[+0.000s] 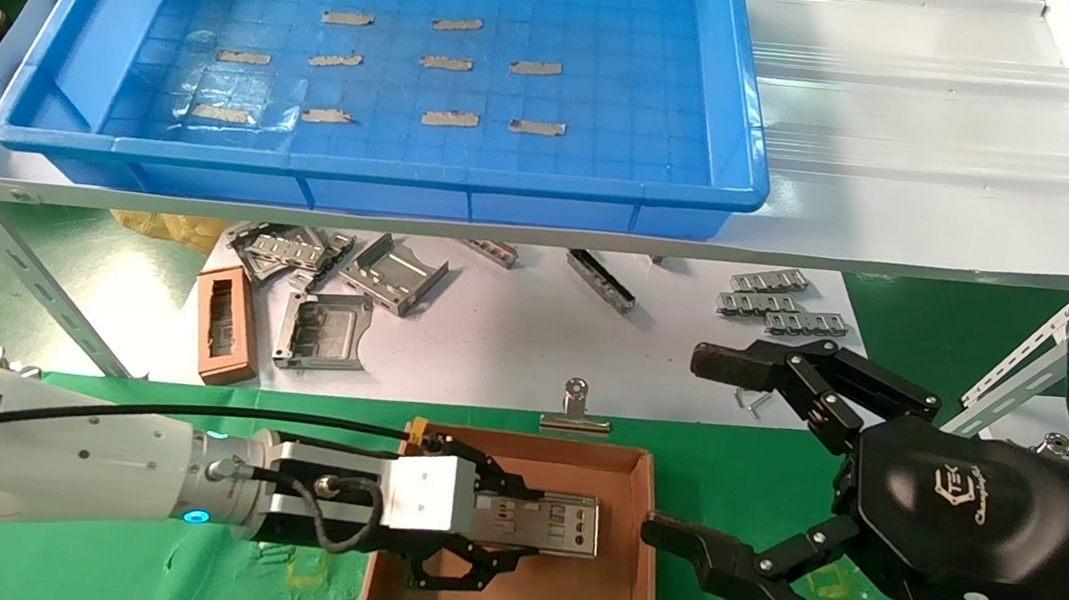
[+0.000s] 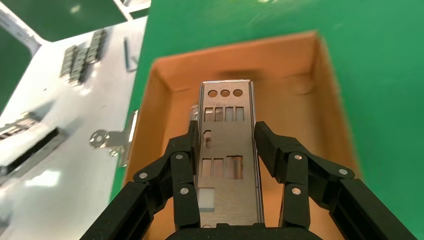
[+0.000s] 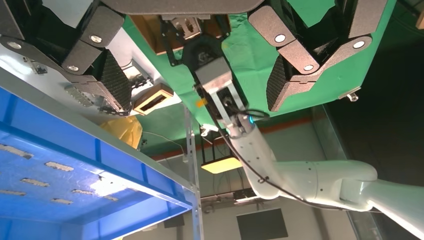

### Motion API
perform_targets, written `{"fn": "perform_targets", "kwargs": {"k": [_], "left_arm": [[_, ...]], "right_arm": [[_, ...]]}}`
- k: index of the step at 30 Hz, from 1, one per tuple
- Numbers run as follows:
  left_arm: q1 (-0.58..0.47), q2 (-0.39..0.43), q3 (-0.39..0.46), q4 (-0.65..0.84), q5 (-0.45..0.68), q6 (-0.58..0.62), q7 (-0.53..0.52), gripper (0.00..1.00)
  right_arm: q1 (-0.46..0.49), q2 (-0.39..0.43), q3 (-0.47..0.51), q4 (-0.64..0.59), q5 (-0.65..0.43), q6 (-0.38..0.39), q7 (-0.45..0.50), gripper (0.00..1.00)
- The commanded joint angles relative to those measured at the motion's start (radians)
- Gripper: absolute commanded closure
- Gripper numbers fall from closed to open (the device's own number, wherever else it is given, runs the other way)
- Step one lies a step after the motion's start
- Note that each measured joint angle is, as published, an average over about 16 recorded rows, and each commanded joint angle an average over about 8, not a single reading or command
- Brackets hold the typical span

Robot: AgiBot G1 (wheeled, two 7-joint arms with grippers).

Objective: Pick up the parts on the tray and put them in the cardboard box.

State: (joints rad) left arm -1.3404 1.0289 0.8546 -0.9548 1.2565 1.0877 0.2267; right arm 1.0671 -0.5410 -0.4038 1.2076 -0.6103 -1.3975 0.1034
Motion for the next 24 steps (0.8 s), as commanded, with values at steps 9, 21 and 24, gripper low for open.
{"fn": "perform_targets", "kwargs": {"k": [9,21,24], "left_arm": [[0.008,0.025,0.012,0.017,0.048,-0.063,0.021,0.0],[-0.003,0.011,-0.002,0.007,0.005,-0.021,-0.002,0.0],[-0.002,-0.002,-0.018,0.009,-0.04,0.01,-0.027,0.0]], "right_arm": [[0.0,0.0,0.0,0.0,0.0,0.0,0.0,0.0],[0.0,0.0,0.0,0.0,0.0,0.0,0.0,0.0],[0.0,0.0,0.0,0.0,0.0,0.0,0.0,0.0]]}}
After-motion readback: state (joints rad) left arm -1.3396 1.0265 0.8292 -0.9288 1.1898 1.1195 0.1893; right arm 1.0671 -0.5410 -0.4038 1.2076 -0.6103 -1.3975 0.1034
